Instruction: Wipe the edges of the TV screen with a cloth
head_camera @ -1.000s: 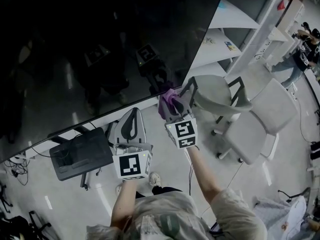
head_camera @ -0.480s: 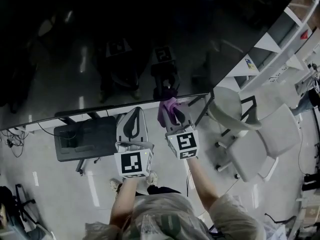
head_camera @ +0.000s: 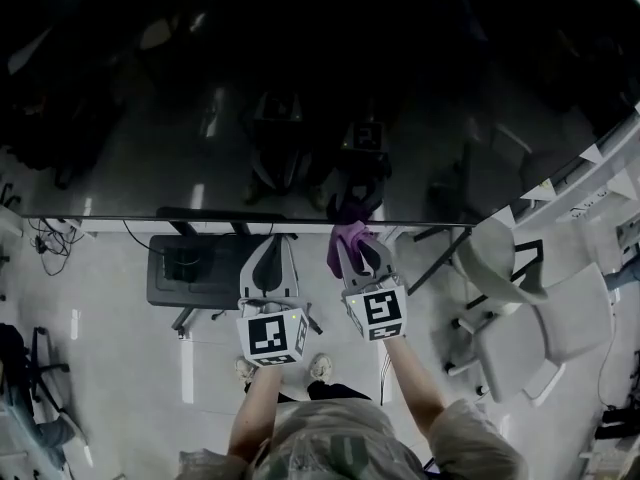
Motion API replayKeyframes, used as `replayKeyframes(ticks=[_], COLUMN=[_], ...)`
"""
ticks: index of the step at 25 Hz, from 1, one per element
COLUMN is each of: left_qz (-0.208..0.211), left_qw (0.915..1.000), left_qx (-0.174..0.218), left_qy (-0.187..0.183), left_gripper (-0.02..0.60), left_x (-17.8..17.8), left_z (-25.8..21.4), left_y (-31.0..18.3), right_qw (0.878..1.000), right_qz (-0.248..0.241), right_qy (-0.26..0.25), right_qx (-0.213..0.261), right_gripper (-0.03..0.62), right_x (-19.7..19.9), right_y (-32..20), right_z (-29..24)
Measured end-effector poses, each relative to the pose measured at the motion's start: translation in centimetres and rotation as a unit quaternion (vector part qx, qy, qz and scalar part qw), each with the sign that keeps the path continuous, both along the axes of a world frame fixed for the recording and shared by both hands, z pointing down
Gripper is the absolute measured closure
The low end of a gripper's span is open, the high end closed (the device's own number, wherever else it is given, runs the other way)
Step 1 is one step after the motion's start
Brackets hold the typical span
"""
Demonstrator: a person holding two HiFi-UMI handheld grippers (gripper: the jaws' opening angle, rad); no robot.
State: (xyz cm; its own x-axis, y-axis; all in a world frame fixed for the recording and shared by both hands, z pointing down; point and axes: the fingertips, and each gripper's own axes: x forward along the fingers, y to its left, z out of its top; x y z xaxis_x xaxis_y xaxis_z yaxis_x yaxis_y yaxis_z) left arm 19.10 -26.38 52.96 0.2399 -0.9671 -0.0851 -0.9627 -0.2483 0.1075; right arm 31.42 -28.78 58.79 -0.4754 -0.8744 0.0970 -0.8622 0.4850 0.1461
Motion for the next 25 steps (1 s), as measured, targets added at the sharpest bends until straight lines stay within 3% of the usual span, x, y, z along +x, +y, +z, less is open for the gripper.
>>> replayKeyframes(ticks=[15,21,25], left_qz=[-0.075,-0.098,-0.101], left_qw=[0.9969,0.9948,0.9943], left_qx=[-0.007,-0.002,-0.002], left_qy=[-0.024,-0.025,-0.033], left_gripper=[0.566,0.566,0.566], left_x=[-15.8,-26.7,-28.3], left_z=[0.2,-0.7,-0.2], left_y=[2.5,3.5,3.5], right_qw=[0.997,0.996,0.996], right_qz=[-0.076,-0.09,-0.085], right_qy=[0.007,0.01,0.009], right_qx=[0.013,0.018,0.023], right_gripper=[0.531,0.531,0.531], right_x=[-17.8,-28.4,-29.4], right_y=[0.1,0.1,-0.2], right_z=[-0.2,-1.2,-0.9])
